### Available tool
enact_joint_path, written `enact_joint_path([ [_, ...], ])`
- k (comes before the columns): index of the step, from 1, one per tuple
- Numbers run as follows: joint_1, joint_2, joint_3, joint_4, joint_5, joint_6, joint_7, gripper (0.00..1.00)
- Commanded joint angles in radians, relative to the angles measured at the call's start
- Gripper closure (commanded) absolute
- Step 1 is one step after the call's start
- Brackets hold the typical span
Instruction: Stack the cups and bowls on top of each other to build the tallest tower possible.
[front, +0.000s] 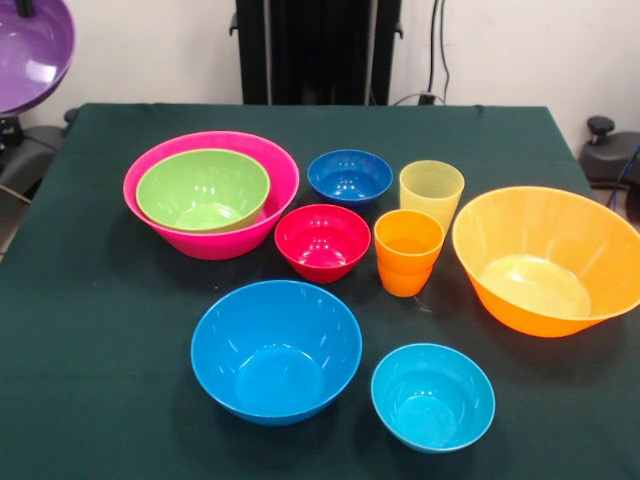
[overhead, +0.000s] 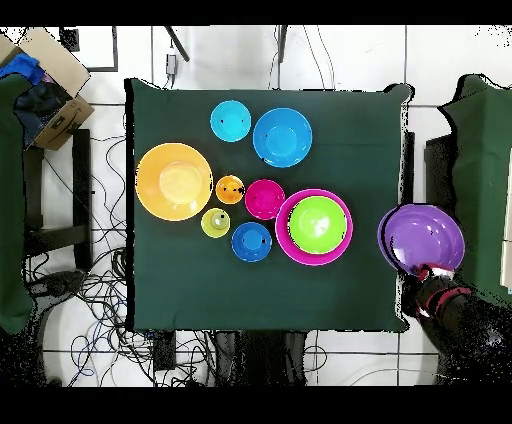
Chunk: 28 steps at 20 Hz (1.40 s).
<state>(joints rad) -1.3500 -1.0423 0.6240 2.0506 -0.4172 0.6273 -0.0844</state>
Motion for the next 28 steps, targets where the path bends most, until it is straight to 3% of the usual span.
enact_joint_path([
  [1,0.02,-0.025,-0.025,0.087,-0.003,-0.081,0.214,1.0],
  [9,-0.004,-0.041,0.016,0.117,0.049,-0.075,0.201,1.0],
  [12,0.014,-0.029,-0.006,0.158,0.086,-0.084,0.264,1.0],
  [16,0.103,0.125,-0.128,0.185,0.154,-0.151,0.485,1.0],
  [20,0.179,0.256,-0.212,0.185,0.19,-0.278,0.58,1.0],
  [25,0.237,0.298,-0.241,0.171,0.208,-0.307,0.627,1.0],
  [28,0.222,0.306,-0.225,0.144,0.203,-0.278,0.631,1.0],
])
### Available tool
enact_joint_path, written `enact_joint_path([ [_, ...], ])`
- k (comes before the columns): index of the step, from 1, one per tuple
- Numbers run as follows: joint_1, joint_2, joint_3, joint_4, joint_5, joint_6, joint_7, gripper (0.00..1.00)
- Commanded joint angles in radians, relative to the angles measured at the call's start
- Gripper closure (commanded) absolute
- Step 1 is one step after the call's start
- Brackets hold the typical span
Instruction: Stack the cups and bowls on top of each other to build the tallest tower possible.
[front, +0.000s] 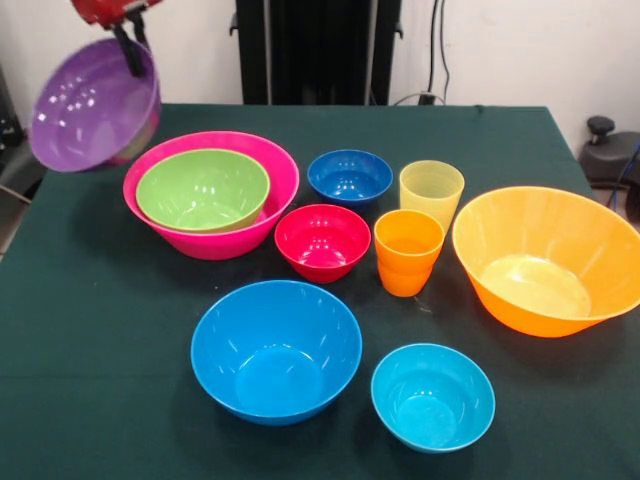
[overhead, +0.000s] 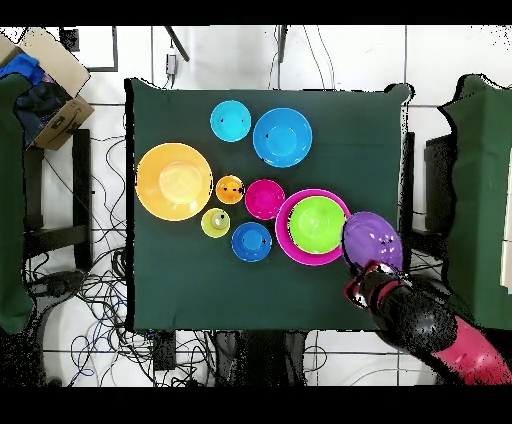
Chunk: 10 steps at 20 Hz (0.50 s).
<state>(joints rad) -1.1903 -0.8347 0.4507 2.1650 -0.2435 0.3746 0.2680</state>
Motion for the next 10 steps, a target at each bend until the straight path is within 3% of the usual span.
enact_joint_path([
  [1,0.056,0.098,-0.043,0.032,0.025,-0.019,0.283,1.0],
  [4,0.022,0.083,-0.024,0.046,0.002,-0.006,0.291,1.0],
  [10,-0.023,0.106,0.004,0.093,-0.058,-0.083,0.315,1.0],
])
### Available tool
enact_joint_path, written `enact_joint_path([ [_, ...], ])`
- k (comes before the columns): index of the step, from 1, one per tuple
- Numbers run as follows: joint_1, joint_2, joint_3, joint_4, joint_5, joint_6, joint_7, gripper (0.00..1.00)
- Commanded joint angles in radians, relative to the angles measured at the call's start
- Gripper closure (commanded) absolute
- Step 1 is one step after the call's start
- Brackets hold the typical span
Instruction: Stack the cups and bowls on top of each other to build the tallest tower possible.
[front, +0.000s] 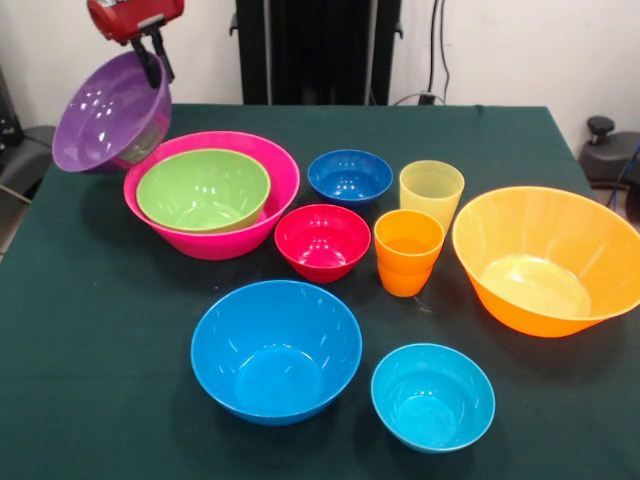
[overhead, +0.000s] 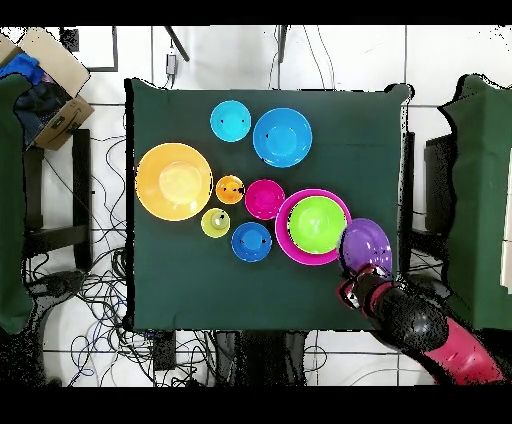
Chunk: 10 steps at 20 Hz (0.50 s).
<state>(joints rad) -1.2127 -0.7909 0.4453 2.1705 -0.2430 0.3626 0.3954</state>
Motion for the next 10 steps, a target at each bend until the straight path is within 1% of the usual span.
enact_joint_path([
  [1,-0.007,0.065,0.013,0.095,-0.065,-0.084,0.187,1.0],
  [6,-0.036,0.075,0.041,0.124,-0.079,-0.129,0.187,1.0],
  [8,-0.049,0.077,0.052,0.134,-0.074,-0.123,0.184,1.0],
  [10,-0.048,0.062,0.057,0.144,-0.066,-0.118,0.19,1.0],
])
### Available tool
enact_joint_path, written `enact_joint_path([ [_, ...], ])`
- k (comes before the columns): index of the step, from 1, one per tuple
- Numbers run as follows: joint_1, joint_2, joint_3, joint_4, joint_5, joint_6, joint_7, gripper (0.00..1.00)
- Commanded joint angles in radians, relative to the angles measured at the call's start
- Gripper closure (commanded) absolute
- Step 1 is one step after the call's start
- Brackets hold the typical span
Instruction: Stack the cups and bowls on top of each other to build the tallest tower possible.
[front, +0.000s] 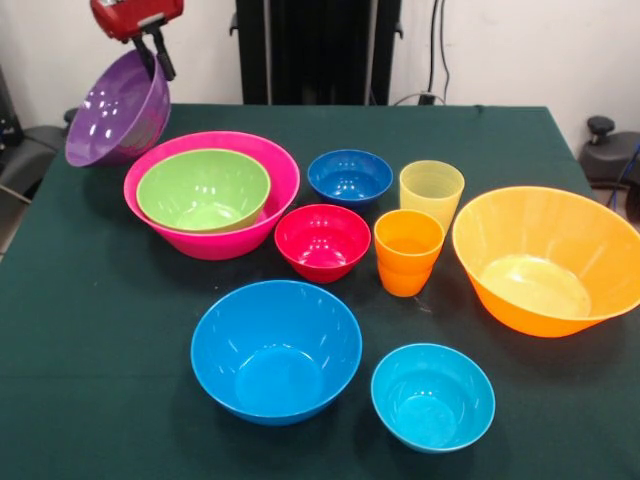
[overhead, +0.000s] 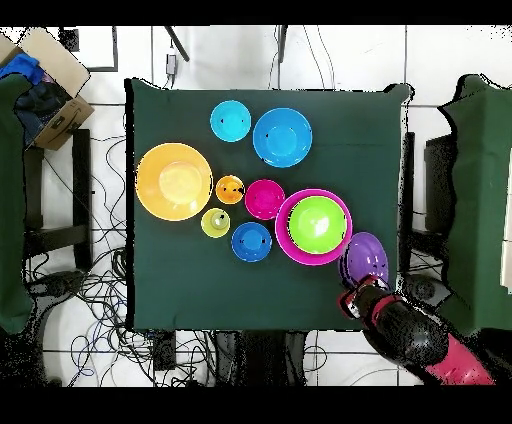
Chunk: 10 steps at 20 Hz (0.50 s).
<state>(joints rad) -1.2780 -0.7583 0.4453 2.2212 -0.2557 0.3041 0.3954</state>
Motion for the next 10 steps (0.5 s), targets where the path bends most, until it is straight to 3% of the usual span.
enact_joint_path([
  [1,0.018,0.021,0.06,0.102,-0.048,-0.059,0.194,1.0],
  [3,0.016,-0.002,0.083,0.13,-0.036,-0.08,0.211,1.0],
  [6,-0.071,-0.014,0.226,0.214,-0.074,-0.229,0.205,1.0],
  [9,-0.067,-0.096,0.27,0.264,-0.089,-0.21,0.193,1.0],
  [10,-0.039,-0.111,0.244,0.258,-0.098,-0.186,0.185,1.0],
])
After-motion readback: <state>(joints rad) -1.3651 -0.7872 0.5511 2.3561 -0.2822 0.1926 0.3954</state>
